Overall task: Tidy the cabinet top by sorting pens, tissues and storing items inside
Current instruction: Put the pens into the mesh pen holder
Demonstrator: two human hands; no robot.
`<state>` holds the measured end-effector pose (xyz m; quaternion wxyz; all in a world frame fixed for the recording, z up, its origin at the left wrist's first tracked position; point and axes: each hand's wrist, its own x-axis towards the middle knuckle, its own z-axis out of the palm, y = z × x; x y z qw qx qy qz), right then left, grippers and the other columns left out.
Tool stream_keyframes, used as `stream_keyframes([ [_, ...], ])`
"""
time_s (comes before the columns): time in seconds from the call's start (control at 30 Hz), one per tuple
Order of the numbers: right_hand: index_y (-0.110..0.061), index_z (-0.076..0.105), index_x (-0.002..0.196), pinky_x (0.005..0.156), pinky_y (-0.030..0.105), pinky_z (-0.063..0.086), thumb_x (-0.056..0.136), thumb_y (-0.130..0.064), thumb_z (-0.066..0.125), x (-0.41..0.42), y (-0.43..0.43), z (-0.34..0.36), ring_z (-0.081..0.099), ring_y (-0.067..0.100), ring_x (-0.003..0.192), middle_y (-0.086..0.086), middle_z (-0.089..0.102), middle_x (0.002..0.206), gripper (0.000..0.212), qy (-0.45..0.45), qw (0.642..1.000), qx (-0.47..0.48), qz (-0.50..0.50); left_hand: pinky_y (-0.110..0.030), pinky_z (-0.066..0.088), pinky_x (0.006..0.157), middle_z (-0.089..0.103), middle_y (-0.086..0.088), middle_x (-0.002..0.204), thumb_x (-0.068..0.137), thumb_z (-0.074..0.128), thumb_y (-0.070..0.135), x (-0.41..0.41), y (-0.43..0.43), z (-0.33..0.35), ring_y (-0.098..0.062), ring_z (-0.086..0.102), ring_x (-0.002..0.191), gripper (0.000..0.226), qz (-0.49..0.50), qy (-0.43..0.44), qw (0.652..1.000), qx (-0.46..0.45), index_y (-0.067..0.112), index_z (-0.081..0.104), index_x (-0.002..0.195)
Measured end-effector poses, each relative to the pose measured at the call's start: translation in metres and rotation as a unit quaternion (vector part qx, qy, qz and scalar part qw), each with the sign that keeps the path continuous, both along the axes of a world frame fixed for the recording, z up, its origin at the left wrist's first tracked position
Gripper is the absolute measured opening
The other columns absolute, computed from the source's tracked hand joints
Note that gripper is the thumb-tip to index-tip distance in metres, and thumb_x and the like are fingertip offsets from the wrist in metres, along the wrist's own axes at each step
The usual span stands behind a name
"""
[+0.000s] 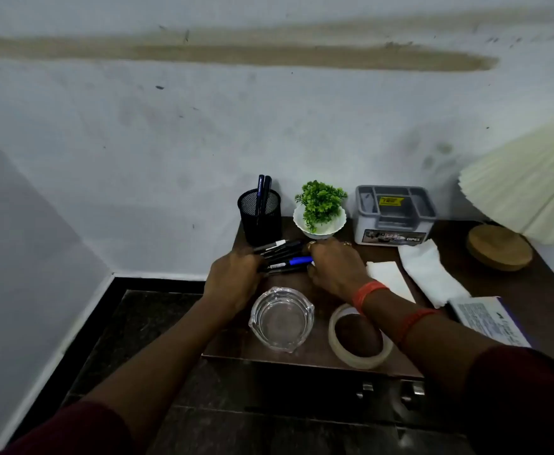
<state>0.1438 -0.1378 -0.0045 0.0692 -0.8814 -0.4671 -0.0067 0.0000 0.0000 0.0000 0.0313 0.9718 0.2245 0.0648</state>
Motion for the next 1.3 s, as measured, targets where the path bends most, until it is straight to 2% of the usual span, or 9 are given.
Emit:
stream_keyframes([
  [0.33,-0.019,0.063,0.116,0.095,0.040,0.040,0.088,-0.025,0.056,0.014,0.002,-0.005,0.048,0.027,0.115,0.005,0.060,0.113,0.030,-0.059,0.997,-0.012,0.047,-0.036,0.052,0.078,0.056,-0.001,0.116,0.096,0.052,0.033,0.006,0.012,-0.014,-0.022,0.054,0.110,0.030,-0.084,-0.004,0.995,0.050,0.019,0.063,0.120],
  [0.5,-0.028,0.061,0.116,0.102,0.038,0.034,0.084,-0.023,0.061,0.017,-0.003,-0.003,0.049,0.022,0.120,-0.001,0.060,0.120,0.032,0.024,0.998,0.010,0.058,-0.037,0.050,0.080,0.055,-0.004,0.121,0.095,0.056,0.034,0.012,0.012,-0.008,-0.023,0.051,0.116,0.036,-0.088,0.034,0.995,0.022,0.012,0.054,0.123],
  [0.6,-0.031,0.059,0.120,0.105,0.039,0.031,0.083,-0.023,0.060,0.016,-0.004,0.000,0.049,0.020,0.122,-0.002,0.061,0.123,0.038,0.037,0.997,-0.013,0.070,-0.041,0.049,0.084,0.056,-0.007,0.124,0.096,0.055,0.031,0.017,0.012,-0.001,-0.026,0.051,0.118,0.034,-0.086,0.076,0.993,0.012,0.010,0.052,0.122],
  [0.73,-0.031,0.057,0.125,0.106,0.042,0.028,0.078,-0.031,0.063,0.013,-0.003,0.003,0.051,0.020,0.120,-0.004,0.062,0.123,0.047,0.023,0.995,-0.046,0.091,-0.042,0.050,0.085,0.057,-0.009,0.127,0.096,0.056,0.033,0.019,0.012,0.003,-0.027,0.053,0.118,0.034,-0.100,0.101,0.990,0.025,0.008,0.056,0.118],
  [0.97,-0.026,0.059,0.121,0.105,0.042,0.030,0.087,-0.039,0.059,0.010,-0.002,0.002,0.053,0.021,0.117,-0.003,0.064,0.121,0.036,-0.030,0.993,-0.042,0.103,-0.041,0.051,0.081,0.057,-0.008,0.124,0.097,0.050,0.027,0.016,0.009,-0.001,-0.025,0.051,0.116,0.025,-0.116,0.106,0.985,0.071,0.010,0.056,0.114],
  [1.07,-0.028,0.062,0.119,0.101,0.035,0.036,0.087,-0.037,0.060,0.010,-0.003,0.004,0.059,0.020,0.111,-0.002,0.067,0.115,0.034,-0.009,0.995,0.032,0.097,-0.038,0.051,0.080,0.057,-0.005,0.124,0.098,0.049,0.028,0.011,0.014,0.000,-0.023,0.049,0.118,0.027,-0.106,0.062,0.991,0.055,0.012,0.055,0.120],
  [1.13,-0.029,0.066,0.114,0.087,0.029,0.045,0.085,-0.033,0.065,0.011,-0.004,0.016,0.065,0.017,0.098,-0.003,0.071,0.105,0.029,0.049,0.986,0.133,0.089,-0.037,0.048,0.078,0.057,-0.001,0.120,0.098,0.049,0.030,0.008,0.020,0.004,-0.021,0.049,0.115,0.028,-0.084,0.000,0.996,0.020,0.016,0.057,0.121],
  [1.23,-0.025,0.072,0.108,0.073,0.019,0.055,0.081,-0.022,0.075,0.010,0.003,0.045,0.069,0.008,0.078,-0.005,0.075,0.092,0.027,0.228,0.932,0.266,0.093,-0.031,0.041,0.072,0.064,0.002,0.106,0.093,0.061,0.029,0.009,0.028,0.012,-0.022,0.054,0.102,0.021,-0.059,-0.139,0.985,-0.082,0.019,0.065,0.111],
  [1.3,-0.022,0.073,0.105,0.068,0.023,0.059,0.079,-0.021,0.078,0.010,0.013,0.066,0.072,0.010,0.075,-0.002,0.076,0.090,0.027,0.309,0.890,0.321,0.094,-0.031,0.040,0.070,0.067,-0.001,0.095,0.089,0.069,0.025,0.014,0.032,0.019,-0.022,0.058,0.088,0.015,-0.052,-0.217,0.966,-0.133,0.016,0.069,0.101],
])
